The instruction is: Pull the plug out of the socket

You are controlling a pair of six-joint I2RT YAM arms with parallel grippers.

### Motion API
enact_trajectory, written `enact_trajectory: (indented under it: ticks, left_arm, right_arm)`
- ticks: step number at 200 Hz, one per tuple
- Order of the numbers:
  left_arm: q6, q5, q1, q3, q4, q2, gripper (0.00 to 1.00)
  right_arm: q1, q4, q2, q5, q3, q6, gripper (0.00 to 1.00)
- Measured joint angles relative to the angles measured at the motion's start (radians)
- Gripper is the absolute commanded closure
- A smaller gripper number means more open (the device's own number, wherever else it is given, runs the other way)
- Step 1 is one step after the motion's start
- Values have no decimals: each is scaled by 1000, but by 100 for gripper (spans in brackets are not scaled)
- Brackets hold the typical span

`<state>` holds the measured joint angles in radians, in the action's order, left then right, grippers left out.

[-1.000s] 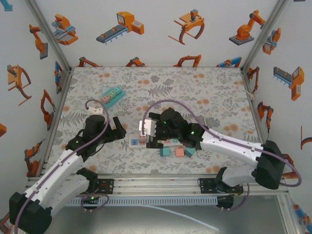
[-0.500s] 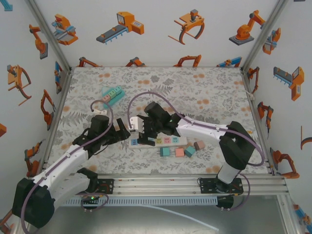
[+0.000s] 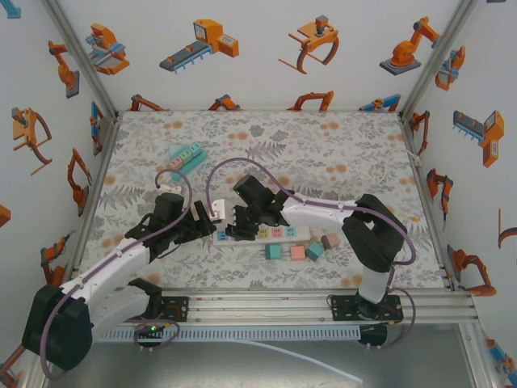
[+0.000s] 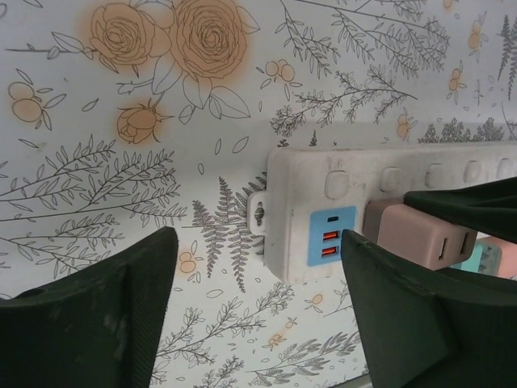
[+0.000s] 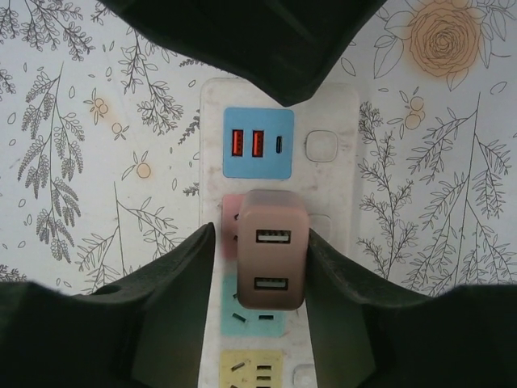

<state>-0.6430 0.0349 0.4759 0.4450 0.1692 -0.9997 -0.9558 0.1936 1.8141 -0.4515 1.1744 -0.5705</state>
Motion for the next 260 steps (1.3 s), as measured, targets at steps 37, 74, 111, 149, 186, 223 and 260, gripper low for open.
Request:
enact_trajectory:
  ticks: [37,74,111,149,186,223,260]
  left_arm:
    - [0,39,0,0,-39,-59,35]
    - [2,93,3,0,-65,-109,36]
    - [11,114,22,11,-57,-161,42]
    - [22,106,55,35,-58,-198,45]
    - [39,101,71,71,-40,-232,48]
    - [53,84,88,98,-21,-255,50]
    - [55,54,112,121,-14,-274,51]
  right_arm:
    - [0,-3,0,-1,0,5,67]
    - [0,-5,0,-1,0,14,69]
    - [0,-8,0,6,0,32,69]
    - [0,-13,0,13,0,51,69]
    - [0,-16,0,26,0,68,70]
    - [0,-18,-2,35,0,85,75]
    - [4,-14,-10,45,-1,103,76]
